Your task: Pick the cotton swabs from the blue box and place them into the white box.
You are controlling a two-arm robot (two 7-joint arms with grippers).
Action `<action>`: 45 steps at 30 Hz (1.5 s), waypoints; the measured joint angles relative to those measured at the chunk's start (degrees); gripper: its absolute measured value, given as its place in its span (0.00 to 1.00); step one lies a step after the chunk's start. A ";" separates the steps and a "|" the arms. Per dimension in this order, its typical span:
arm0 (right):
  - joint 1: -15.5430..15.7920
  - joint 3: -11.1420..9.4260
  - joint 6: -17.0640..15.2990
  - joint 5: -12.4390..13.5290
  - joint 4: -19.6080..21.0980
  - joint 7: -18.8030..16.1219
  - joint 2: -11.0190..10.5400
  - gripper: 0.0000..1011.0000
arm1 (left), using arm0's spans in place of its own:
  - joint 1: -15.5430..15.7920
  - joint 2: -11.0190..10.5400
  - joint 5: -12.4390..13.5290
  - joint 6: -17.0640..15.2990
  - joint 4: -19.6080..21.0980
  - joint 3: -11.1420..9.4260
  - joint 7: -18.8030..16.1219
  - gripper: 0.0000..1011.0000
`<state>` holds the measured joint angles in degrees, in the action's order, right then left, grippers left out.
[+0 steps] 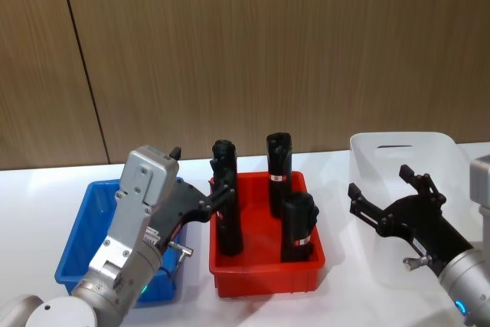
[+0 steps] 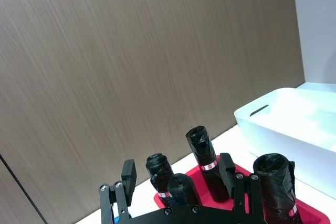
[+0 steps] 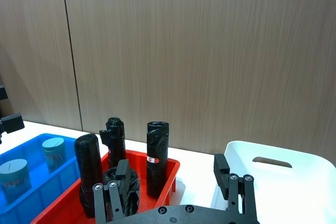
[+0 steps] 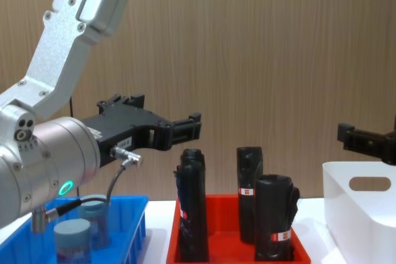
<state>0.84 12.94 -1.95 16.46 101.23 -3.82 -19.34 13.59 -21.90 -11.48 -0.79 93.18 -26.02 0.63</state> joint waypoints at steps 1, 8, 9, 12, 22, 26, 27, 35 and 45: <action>0.00 0.00 0.00 0.00 0.00 0.00 0.00 0.99 | 0.00 0.00 0.00 0.00 0.00 0.00 0.00 0.99; 0.00 0.00 0.00 0.00 0.00 0.00 0.00 0.99 | 0.00 0.00 0.00 0.00 0.00 0.00 0.00 0.99; 0.00 0.00 0.00 0.00 0.00 0.00 0.00 0.99 | 0.00 0.00 0.00 0.00 0.00 0.00 0.00 0.99; 0.00 0.00 0.00 0.00 0.00 0.00 0.00 0.99 | 0.00 0.00 0.00 0.00 0.00 0.00 0.00 0.99; 0.00 0.00 0.00 0.00 0.00 0.00 0.00 0.99 | 0.00 0.00 0.00 0.00 0.00 0.00 0.00 0.99; 0.00 0.00 0.00 0.00 0.00 0.00 0.00 0.99 | 0.01 0.02 0.00 0.00 -0.01 0.03 0.06 0.99; 0.00 0.00 0.00 0.00 0.00 0.00 0.00 0.99 | 0.03 0.02 0.00 0.00 -0.05 0.05 0.10 0.99; 0.00 0.00 0.00 0.00 0.00 0.00 0.00 0.99 | 0.30 -0.25 -1.48 -0.58 -1.07 0.71 1.80 0.99; 0.00 0.00 0.00 0.00 0.00 0.00 0.00 0.99 | -0.72 -2.05 -5.44 -2.75 -1.42 2.41 1.70 0.99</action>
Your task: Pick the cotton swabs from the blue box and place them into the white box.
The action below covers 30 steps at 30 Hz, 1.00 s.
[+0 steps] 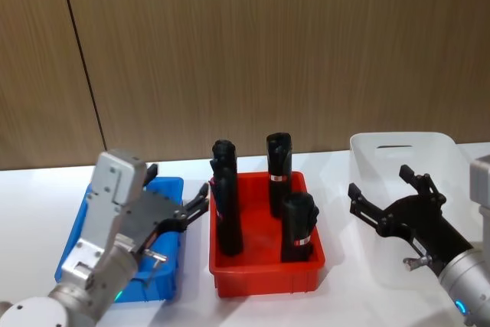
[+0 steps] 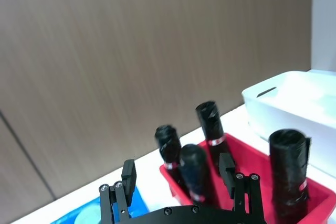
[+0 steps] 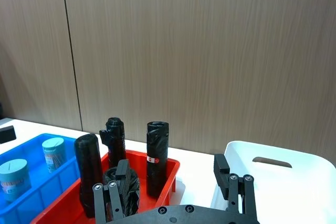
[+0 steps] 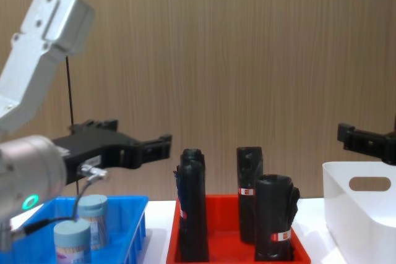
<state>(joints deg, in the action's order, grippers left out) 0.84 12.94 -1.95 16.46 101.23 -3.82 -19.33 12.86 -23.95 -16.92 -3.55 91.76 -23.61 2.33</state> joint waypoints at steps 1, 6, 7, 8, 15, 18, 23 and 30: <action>0.00 0.00 0.00 0.00 0.00 0.00 0.00 0.99 | -0.14 -0.15 -0.51 -0.22 0.03 0.14 -0.19 0.99; 0.00 0.00 0.00 0.00 0.00 0.00 0.00 0.99 | -1.34 -1.39 -3.51 -2.07 0.39 1.24 -1.92 0.99; 0.00 0.00 0.00 0.00 0.00 0.00 0.00 0.99 | -1.53 -1.60 -3.90 -2.34 0.45 1.44 -2.17 0.99; 0.00 0.00 0.00 0.00 0.00 0.00 0.00 0.99 | -1.79 -1.87 -4.70 -2.91 0.54 1.71 -2.76 0.99; 0.00 0.00 0.00 0.00 0.00 0.00 0.00 0.99 | -2.91 -2.77 -8.12 -5.69 0.73 2.83 -5.81 0.99; 0.00 0.00 0.00 0.00 0.00 0.00 0.00 0.99 | -3.17 -2.95 -9.40 -6.99 0.73 3.24 -7.02 0.99; 0.00 0.00 0.00 0.00 0.00 0.00 0.00 0.99 | -3.25 -2.96 -10.99 -8.90 0.32 3.73 -8.59 0.99; 0.00 0.00 0.00 0.00 0.00 0.00 0.00 0.99 | -2.63 -2.34 -12.64 -11.28 -1.40 4.22 -9.70 0.99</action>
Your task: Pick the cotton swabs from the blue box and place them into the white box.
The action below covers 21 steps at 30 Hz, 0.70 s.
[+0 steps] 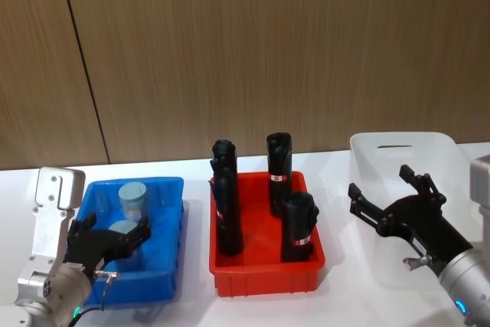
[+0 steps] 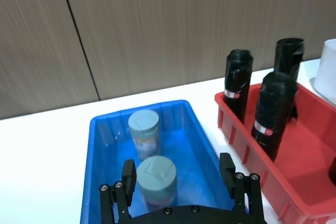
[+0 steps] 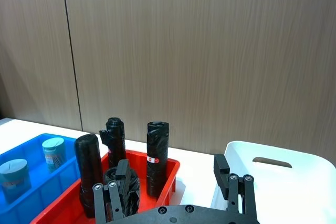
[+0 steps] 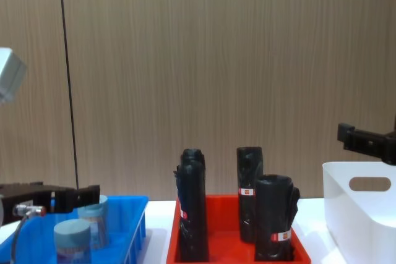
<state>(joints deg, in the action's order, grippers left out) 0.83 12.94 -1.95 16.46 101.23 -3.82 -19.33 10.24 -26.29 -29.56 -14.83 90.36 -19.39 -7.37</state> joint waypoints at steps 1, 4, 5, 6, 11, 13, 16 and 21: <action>0.00 0.00 0.00 0.00 0.00 0.00 0.00 0.99 | 0.19 0.15 -0.25 -0.41 -0.46 0.09 -0.07 0.99; 0.00 0.00 0.00 0.00 0.00 0.00 0.00 0.99 | 0.57 0.44 -0.73 -1.09 -1.46 0.25 -0.17 0.99; 0.00 0.00 0.00 0.00 0.00 0.00 0.00 0.99 | 0.64 0.50 -0.87 -1.28 -1.69 0.29 -0.17 0.99; 0.00 0.00 0.00 0.00 0.00 0.00 0.00 0.99 | 0.75 0.57 -0.99 -1.44 -1.92 0.33 -0.17 0.99; 0.00 0.00 0.00 0.00 0.00 0.00 0.00 0.99 | 1.24 0.95 -1.78 -2.34 -3.62 0.63 -0.14 0.99; 0.00 0.00 0.00 0.00 0.00 0.00 0.00 0.99 | 1.40 1.07 -1.97 -2.55 -4.17 0.70 -0.09 0.99; 0.00 0.00 0.00 0.00 0.00 0.00 0.00 0.99 | 1.73 1.30 -2.39 -3.00 -5.13 0.85 0.14 0.99; 0.00 0.00 0.00 0.00 0.00 0.00 0.00 0.99 | 2.45 1.78 -3.00 -3.55 -7.04 1.06 0.75 0.99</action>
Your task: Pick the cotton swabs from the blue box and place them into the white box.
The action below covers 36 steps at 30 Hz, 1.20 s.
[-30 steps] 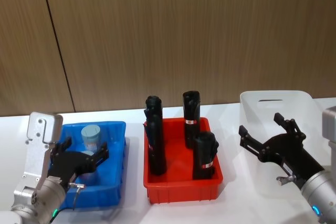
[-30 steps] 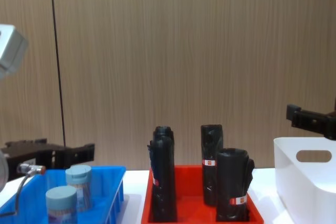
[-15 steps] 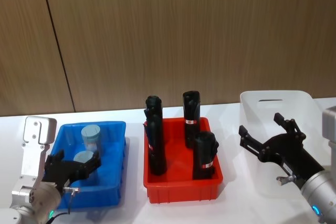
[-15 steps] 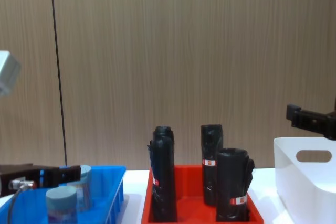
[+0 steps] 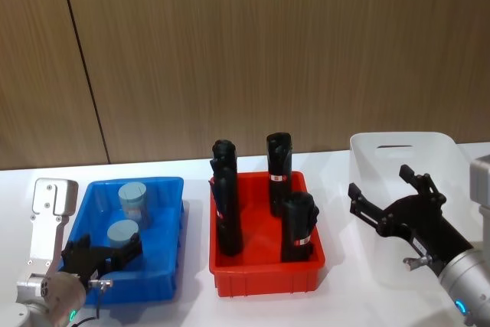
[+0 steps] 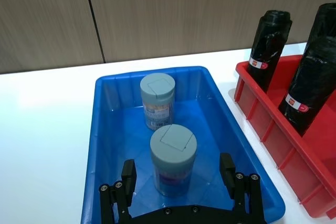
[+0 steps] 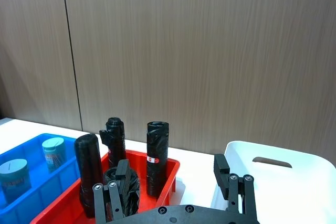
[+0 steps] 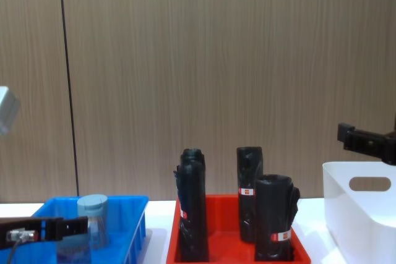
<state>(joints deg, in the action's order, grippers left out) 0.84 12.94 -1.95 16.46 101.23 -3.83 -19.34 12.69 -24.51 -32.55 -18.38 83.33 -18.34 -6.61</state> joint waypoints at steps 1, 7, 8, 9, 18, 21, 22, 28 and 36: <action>0.00 0.00 0.00 0.00 0.00 0.00 0.00 0.99 | 0.13 0.09 -0.08 -0.08 -0.34 0.02 0.12 0.99; 0.00 0.00 0.00 0.00 0.00 0.00 0.00 0.99 | 0.99 0.59 -0.36 -0.43 -2.38 0.21 1.35 0.99; 0.00 0.00 0.00 0.00 0.00 0.00 0.00 0.99 | 1.29 0.72 -0.37 -0.50 -2.97 0.26 1.76 0.99; 0.00 0.00 0.00 0.00 0.00 0.00 0.00 0.99 | 1.43 0.79 -0.38 -0.52 -3.17 0.28 1.96 0.99; 0.00 0.00 0.00 0.00 0.00 0.00 0.00 0.99 | 3.26 1.55 0.16 -0.72 -6.34 0.45 4.43 0.99; 0.00 0.00 0.00 0.00 0.00 0.00 0.00 0.99 | 3.82 1.78 0.50 -0.78 -7.32 0.50 5.22 0.99; 0.00 0.00 0.00 0.00 0.00 0.00 0.00 0.99 | 4.03 1.88 0.58 -0.79 -7.66 0.51 5.42 0.99; 0.00 0.00 0.00 0.00 0.00 0.00 0.00 0.99 | 5.60 2.44 1.69 -1.00 -10.00 0.55 7.34 0.99; 0.00 0.00 0.00 0.00 0.00 0.00 0.00 0.99 | 7.58 3.17 3.41 -1.26 -12.91 0.52 9.39 0.99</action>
<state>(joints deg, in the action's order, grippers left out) 0.84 12.94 -1.95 16.46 101.23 -3.83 -19.34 20.26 -21.33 -29.14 -19.65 70.42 -17.81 2.78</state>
